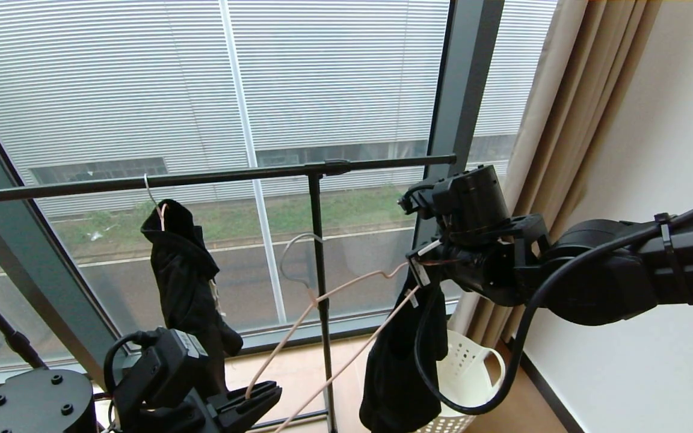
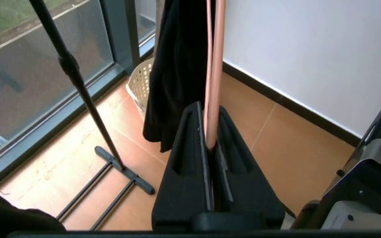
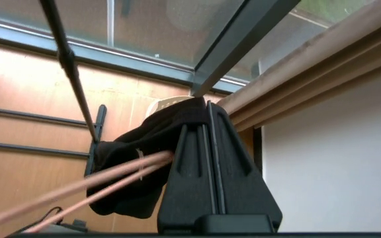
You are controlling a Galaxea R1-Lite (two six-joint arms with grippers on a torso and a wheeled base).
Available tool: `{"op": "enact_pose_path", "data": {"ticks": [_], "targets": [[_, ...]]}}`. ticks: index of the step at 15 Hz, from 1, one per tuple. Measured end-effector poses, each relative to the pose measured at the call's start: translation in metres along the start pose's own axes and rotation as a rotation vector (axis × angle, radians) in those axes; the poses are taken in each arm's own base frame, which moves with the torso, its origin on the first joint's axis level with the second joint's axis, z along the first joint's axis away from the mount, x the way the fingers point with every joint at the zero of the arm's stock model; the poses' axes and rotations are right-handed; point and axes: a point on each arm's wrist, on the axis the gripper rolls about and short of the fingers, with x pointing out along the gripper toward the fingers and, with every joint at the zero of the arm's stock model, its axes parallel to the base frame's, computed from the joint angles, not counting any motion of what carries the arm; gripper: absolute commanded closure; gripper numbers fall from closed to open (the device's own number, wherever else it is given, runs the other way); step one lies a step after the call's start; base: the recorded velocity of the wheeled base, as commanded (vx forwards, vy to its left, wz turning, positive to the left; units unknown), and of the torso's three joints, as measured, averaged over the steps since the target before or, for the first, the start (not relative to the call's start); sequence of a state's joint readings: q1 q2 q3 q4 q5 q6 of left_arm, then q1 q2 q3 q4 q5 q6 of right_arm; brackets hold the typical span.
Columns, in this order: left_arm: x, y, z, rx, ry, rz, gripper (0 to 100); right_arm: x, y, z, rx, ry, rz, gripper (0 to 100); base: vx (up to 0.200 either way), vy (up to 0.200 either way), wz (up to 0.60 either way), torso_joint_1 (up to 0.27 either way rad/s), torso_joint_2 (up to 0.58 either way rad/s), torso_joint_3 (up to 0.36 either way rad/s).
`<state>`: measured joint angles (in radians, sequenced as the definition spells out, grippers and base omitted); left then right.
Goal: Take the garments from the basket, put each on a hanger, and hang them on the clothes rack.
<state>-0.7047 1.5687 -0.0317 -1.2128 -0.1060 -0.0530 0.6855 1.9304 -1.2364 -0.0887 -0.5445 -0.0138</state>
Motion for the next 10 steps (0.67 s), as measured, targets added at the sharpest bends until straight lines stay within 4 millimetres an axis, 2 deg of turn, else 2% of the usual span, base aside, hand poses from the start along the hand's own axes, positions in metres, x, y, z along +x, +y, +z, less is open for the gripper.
{"op": "enact_pose_path", "data": {"ticks": [5, 10], "targets": [[0.001, 0.004, 0.0, -0.007, -0.001, 0.018, 100, -0.01, 0.009, -0.006, -0.022, 0.002, 0.031, 100, 0.0, 0.0, 0.0, 0.0, 0.0, 0.0], [0.0, 0.003, -0.003, -0.007, 0.004, 0.016, 100, -0.03, 0.032, -0.007, -0.02, -0.023, 0.101, 100, 0.0, 0.0, 0.0, 0.0, 0.0, 0.0]]}}
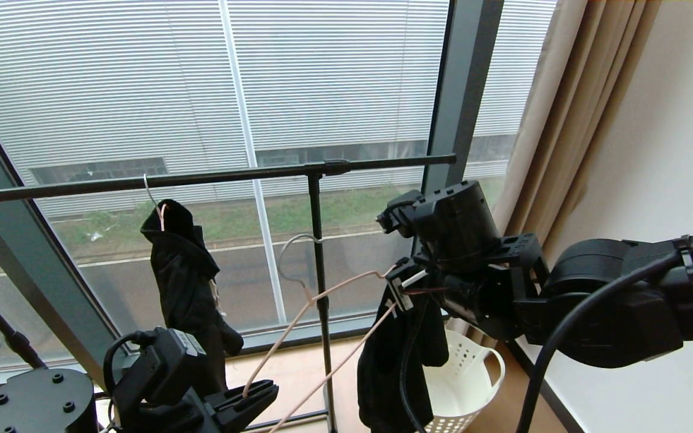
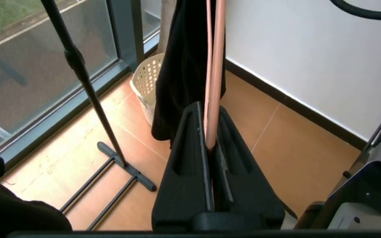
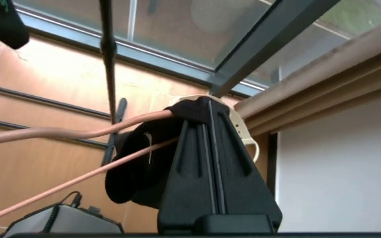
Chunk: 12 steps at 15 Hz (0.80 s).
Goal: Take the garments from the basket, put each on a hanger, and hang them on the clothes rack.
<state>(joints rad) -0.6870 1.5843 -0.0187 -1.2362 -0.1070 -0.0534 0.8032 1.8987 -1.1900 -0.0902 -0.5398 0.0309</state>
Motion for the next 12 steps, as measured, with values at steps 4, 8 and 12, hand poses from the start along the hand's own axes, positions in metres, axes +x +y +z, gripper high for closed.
{"op": "enact_pose_path", "data": {"ticks": [4, 8, 12], "targets": [[0.0, 0.0, -0.002, 0.002, 0.008, -0.001, 100, -0.027, 0.016, 0.001, -0.017, -0.038, 0.07, 100, 0.0, 0.0, 0.0, 0.0, 0.0, 0.0], [0.0, -0.002, -0.004, 0.006, 0.018, -0.009, 100, -0.045, 0.027, 0.007, 0.024, -0.101, 0.121, 100, 0.0, 0.0, 0.0, 0.0, 0.0, 0.0], [-0.001, -0.003, -0.004, 0.009, 0.021, -0.017, 100, -0.061, 0.04, 0.008, 0.048, -0.133, 0.178, 100, 0.0, 0.0, 0.0, 0.0, 0.0, 0.0]]}}
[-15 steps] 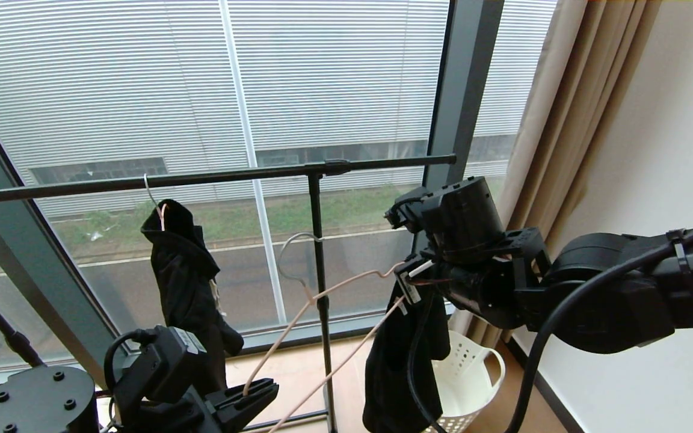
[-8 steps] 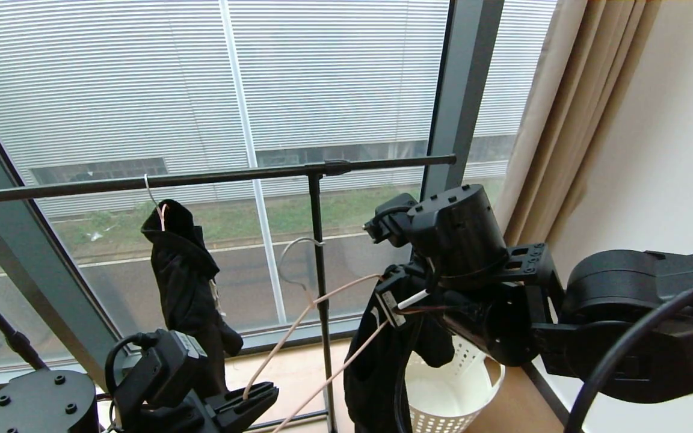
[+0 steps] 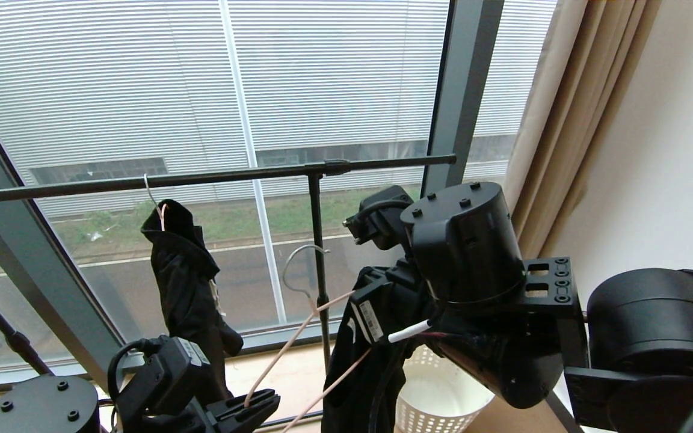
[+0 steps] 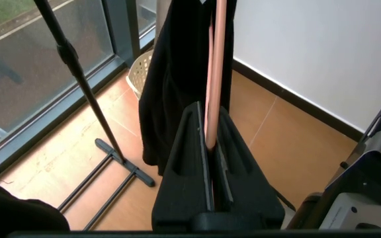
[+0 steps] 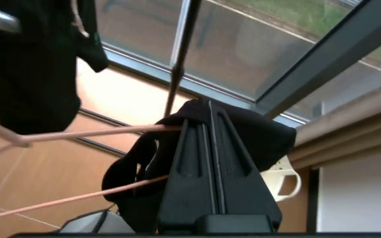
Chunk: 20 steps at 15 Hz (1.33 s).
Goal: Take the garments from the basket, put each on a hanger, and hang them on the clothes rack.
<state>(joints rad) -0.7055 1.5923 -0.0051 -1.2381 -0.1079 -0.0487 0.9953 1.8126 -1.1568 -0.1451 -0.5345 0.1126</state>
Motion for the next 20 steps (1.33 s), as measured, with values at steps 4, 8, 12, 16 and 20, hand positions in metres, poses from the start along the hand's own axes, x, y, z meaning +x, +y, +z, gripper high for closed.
{"op": "enact_pose_path", "data": {"ticks": [4, 8, 12, 16, 20], "targets": [[0.0, 0.0, 0.0, 0.0, 0.001, 0.0, 100, -0.022, 0.017, 0.001, -0.017, -0.028, 0.074, 100, 0.0, 0.0, 0.0, 0.0, 0.0, 0.0], [0.0, 0.0, 0.0, 0.0, 0.002, 0.001, 100, -0.04, 0.032, 0.001, -0.001, -0.046, 0.137, 100, 0.0, 0.0, 0.0, 0.0, 0.0, 0.0], [0.0, 0.0, 0.001, 0.001, -0.009, 0.0, 100, -0.047, 0.037, 0.001, -0.003, -0.055, 0.162, 100, 0.0, 0.0, 0.0, 0.0, 0.0, 0.0], [0.0, 0.0, 0.003, 0.003, -0.032, -0.001, 100, -0.053, 0.034, 0.004, 0.005, -0.068, 0.168, 100, 0.0, 0.0, 0.0, 0.0, 0.0, 0.0], [-0.001, 0.0, 0.003, 0.004, -0.035, -0.001, 100, -0.054, 0.032, 0.005, 0.01, -0.074, 0.166, 100, 0.0, 0.0, 0.0, 0.0, 0.0, 0.0]]}}
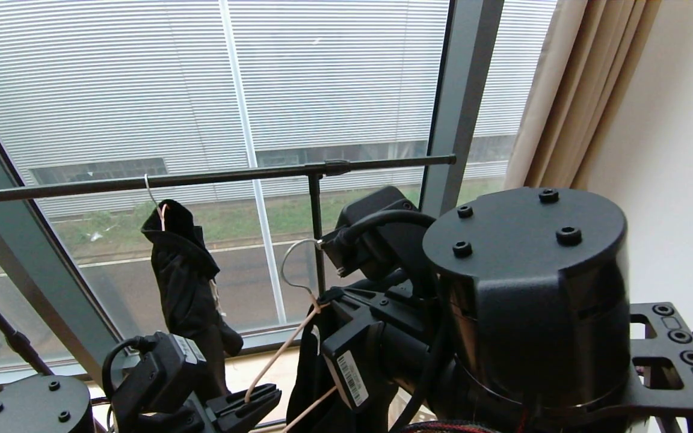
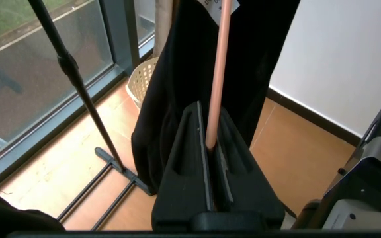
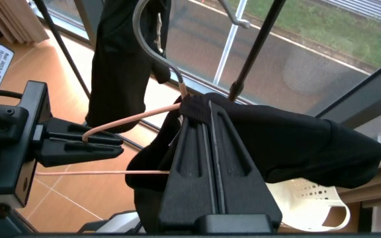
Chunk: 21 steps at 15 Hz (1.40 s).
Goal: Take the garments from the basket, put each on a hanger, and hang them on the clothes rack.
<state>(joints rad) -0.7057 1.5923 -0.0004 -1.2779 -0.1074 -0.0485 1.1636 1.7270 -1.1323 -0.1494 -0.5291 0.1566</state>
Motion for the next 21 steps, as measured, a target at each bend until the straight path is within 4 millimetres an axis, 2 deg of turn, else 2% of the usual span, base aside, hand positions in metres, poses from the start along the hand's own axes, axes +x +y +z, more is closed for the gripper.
{"op": "enact_pose_path", "data": {"ticks": [9, 17, 18, 21], "targets": [[0.0, 0.0, 0.004, 0.006, -0.036, -0.002, 100, 0.01, -0.02, 0.007, 0.039, -0.02, -0.051, 100, 0.0, 0.0, 0.0, 0.0, 0.0, 0.0], [-0.001, -0.002, 0.004, 0.01, -0.04, -0.009, 100, 0.011, -0.021, 0.009, 0.043, -0.025, -0.054, 100, 0.0, 0.0, 0.0, 0.0, 0.0, 0.0], [-0.001, -0.002, 0.004, 0.01, -0.04, -0.009, 100, 0.011, -0.021, 0.009, 0.042, -0.024, -0.055, 0, 0.0, 0.0, 0.0, 0.0, 0.0, 0.0], [-0.001, -0.002, 0.004, 0.01, -0.04, -0.009, 100, 0.011, -0.021, 0.007, 0.04, -0.02, -0.056, 0, 0.0, 0.0, 0.0, 0.0, 0.0, 0.0]]}}
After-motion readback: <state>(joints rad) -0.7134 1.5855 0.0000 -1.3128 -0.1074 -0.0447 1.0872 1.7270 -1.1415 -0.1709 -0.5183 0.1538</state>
